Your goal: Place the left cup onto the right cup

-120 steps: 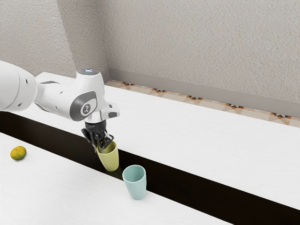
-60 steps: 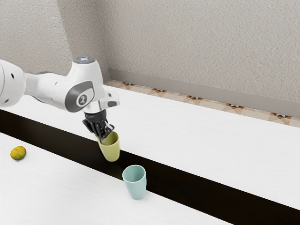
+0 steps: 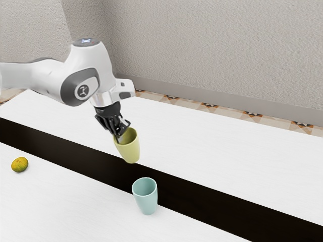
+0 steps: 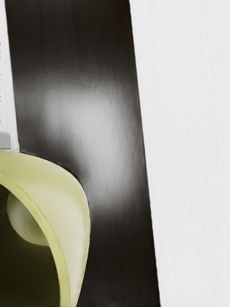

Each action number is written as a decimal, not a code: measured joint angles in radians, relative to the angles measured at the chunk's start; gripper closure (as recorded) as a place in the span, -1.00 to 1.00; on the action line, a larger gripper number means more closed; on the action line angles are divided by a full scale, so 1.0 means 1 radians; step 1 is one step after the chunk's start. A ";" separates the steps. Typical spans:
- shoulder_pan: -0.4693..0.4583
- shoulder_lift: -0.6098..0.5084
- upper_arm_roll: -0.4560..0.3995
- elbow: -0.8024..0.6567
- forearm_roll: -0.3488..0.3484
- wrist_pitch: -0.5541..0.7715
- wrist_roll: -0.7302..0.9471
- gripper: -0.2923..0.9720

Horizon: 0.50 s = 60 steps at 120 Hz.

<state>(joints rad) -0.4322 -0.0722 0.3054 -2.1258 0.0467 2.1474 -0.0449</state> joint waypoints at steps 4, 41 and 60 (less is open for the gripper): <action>-0.024 -0.012 0.000 -0.001 0.000 -0.010 -0.003 0.70; -0.105 -0.085 0.002 -0.062 0.000 -0.077 -0.028 0.70; -0.107 -0.087 0.002 -0.074 -0.001 -0.103 -0.043 0.70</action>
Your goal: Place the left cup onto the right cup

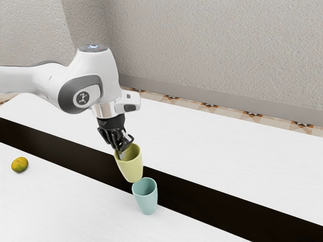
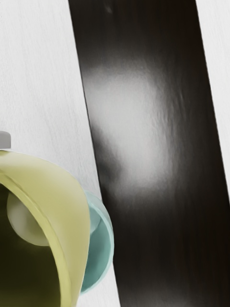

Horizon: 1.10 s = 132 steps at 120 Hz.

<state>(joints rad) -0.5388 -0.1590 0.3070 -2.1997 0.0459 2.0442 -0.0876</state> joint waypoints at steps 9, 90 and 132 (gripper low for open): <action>-0.003 0.002 0.000 -0.007 0.000 -0.007 -0.006 0.70; -0.026 0.097 -0.033 0.044 -0.009 0.015 -0.056 0.70; -0.018 0.119 -0.040 0.032 -0.013 0.029 -0.074 0.32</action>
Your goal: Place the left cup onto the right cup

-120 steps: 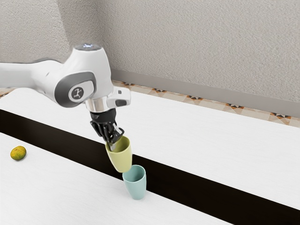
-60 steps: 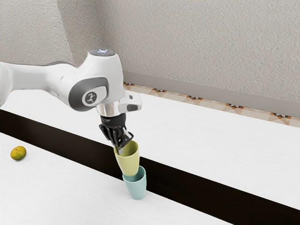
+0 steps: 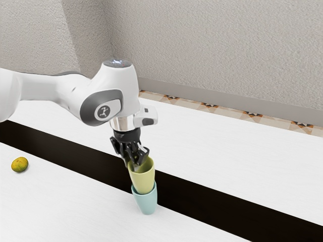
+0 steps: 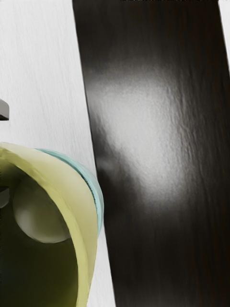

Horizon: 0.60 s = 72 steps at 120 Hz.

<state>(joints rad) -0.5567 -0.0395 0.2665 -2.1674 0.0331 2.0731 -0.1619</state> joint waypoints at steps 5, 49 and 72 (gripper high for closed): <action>0.003 0.001 0.000 0.000 -0.001 0.000 -0.001 0.17; 0.008 -0.021 0.010 0.205 0.023 -0.129 0.000 -0.41; 0.084 -0.020 0.055 0.323 0.045 -0.239 0.060 -0.49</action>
<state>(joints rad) -0.4723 -0.0595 0.3211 -1.8445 0.0783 1.8339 -0.1024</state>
